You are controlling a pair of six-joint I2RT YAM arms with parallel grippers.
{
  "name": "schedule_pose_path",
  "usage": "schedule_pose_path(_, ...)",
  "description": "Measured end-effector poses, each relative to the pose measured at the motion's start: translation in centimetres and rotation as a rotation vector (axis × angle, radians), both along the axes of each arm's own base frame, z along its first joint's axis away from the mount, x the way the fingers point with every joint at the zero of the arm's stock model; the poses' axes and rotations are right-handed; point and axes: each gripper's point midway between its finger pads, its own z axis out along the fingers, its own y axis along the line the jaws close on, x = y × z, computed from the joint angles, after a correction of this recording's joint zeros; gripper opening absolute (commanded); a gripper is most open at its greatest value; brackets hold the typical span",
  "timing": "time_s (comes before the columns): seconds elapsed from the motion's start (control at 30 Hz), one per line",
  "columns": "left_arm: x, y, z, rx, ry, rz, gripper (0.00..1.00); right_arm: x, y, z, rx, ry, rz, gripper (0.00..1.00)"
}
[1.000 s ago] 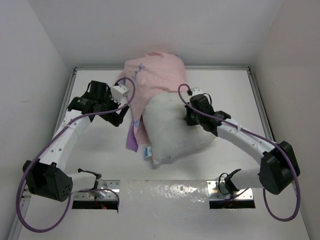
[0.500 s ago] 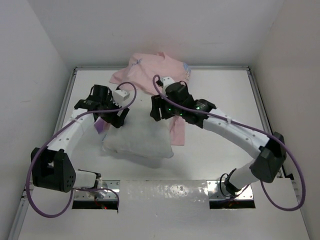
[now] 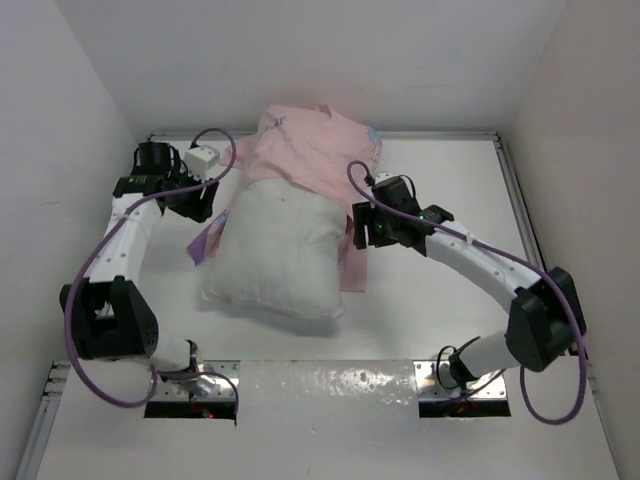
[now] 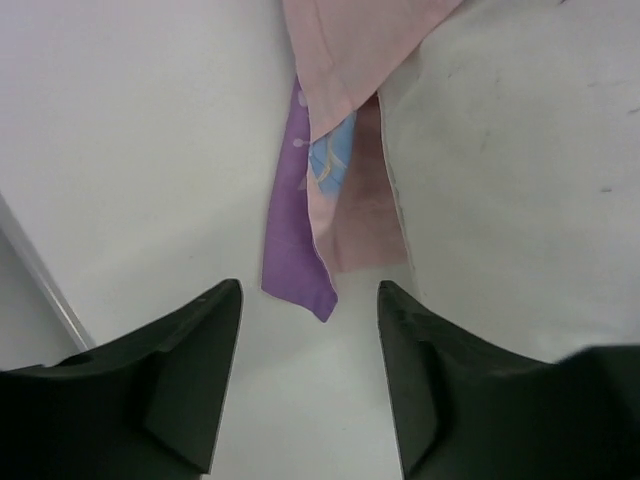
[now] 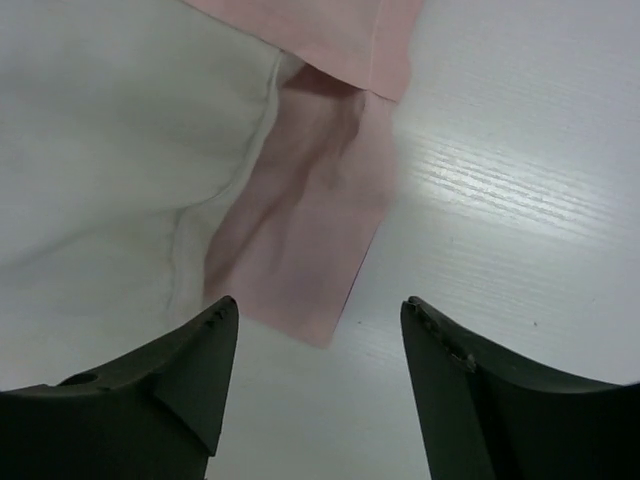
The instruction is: Put the pillow into the pillowcase
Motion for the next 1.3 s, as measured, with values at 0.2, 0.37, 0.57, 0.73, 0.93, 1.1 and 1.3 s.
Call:
schedule_pose_path(0.2, 0.6, 1.0, -6.2, 0.018, 0.161, 0.001, 0.76, 1.5, -0.5, -4.6, -0.046, 0.085, -0.031, 0.68)
schedule_pose_path(0.37, 0.5, 0.8, -10.9, -0.011, 0.286, -0.013, 0.81, 2.6, -1.3, -8.1, -0.068, 0.146, -0.072, 0.72)
schedule_pose_path(0.57, 1.2, 0.0, -13.8, -0.066, 0.32, -0.026, 0.83, 3.2, -0.5, -10.9, -0.051, 0.177, -0.078, 0.75)
schedule_pose_path(0.73, 2.1, -0.5, -16.0, -0.106, 0.337, -0.015, 0.73, 2.8, 0.7, -12.4, 0.037, 0.185, -0.081, 0.64)
schedule_pose_path(0.93, 2.6, -1.6, -17.1, -0.175, 0.341, -0.031, 0.0, 3.2, 1.7, -13.2, 0.123, 0.163, -0.112, 0.12)
schedule_pose_path(1.1, 2.2, -2.5, -17.2, -0.217, 0.353, -0.075, 0.0, 2.5, 1.9, -13.5, 0.174, 0.16, -0.125, 0.0)
schedule_pose_path(1.3, 1.0, -3.7, -11.7, -0.302, 0.278, -0.168, 0.0, 1.9, 2.2, -7.7, 0.259, 0.061, -0.087, 0.0)
